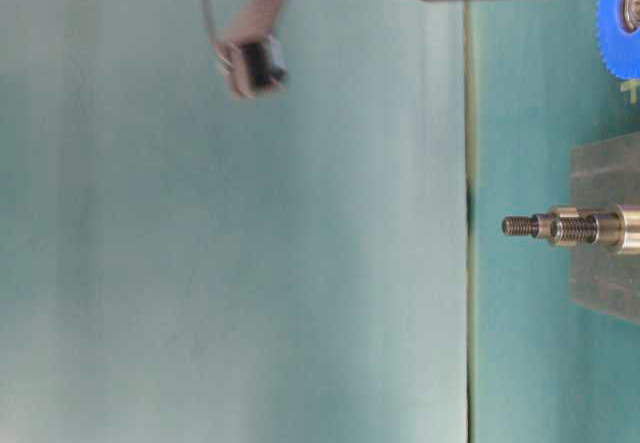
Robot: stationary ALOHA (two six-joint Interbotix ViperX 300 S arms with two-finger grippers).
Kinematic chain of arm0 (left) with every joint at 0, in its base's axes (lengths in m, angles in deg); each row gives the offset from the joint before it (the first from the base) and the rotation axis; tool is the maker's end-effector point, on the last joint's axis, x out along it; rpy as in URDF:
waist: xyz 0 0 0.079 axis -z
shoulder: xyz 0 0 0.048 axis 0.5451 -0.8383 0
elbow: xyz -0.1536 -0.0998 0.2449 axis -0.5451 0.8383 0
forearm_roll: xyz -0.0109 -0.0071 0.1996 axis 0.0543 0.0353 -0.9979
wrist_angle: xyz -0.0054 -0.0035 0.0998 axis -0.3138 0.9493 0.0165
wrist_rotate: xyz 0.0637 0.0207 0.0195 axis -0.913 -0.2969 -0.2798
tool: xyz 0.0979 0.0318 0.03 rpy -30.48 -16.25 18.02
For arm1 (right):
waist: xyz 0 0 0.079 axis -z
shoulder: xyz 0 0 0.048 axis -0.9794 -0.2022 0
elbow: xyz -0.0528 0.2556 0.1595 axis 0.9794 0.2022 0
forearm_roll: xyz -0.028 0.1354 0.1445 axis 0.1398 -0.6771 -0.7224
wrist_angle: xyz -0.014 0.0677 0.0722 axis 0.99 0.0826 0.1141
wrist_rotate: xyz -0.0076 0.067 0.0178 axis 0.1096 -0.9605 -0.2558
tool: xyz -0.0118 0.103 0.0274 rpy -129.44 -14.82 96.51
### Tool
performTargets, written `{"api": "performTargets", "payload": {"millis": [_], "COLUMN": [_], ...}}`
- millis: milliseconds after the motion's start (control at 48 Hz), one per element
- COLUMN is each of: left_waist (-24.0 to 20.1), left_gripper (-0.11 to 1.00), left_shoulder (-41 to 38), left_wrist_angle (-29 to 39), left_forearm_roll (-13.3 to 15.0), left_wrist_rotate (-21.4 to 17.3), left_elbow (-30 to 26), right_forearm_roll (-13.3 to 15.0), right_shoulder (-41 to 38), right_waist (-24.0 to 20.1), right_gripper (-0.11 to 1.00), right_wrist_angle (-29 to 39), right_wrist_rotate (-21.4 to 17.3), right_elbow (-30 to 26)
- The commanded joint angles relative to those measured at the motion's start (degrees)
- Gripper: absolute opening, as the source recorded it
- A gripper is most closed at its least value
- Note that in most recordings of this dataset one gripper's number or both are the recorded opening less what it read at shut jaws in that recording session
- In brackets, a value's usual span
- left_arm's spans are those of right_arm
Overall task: Fit the large gear onto the shaft.
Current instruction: 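Lower the right gripper over the blue gear and grip its rim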
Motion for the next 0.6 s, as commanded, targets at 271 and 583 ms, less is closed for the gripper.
{"api": "performTargets", "payload": {"millis": [271, 583], "left_waist": [0.4, 0.4], "left_gripper": [0.00, 0.00], "left_shoulder": [-0.4, -0.6], "left_wrist_angle": [-0.2, -0.2], "left_forearm_roll": [-0.1, -0.1], "left_wrist_rotate": [0.1, 0.2], "left_elbow": [-1.4, -1.3], "right_forearm_roll": [0.3, 0.4], "right_shoulder": [-7.3, -8.8], "right_waist": [0.2, -0.1], "right_gripper": [0.96, 0.95], "right_wrist_angle": [5.2, 4.9], "right_wrist_rotate": [0.4, 0.1], "right_elbow": [-6.8, -7.1]}}
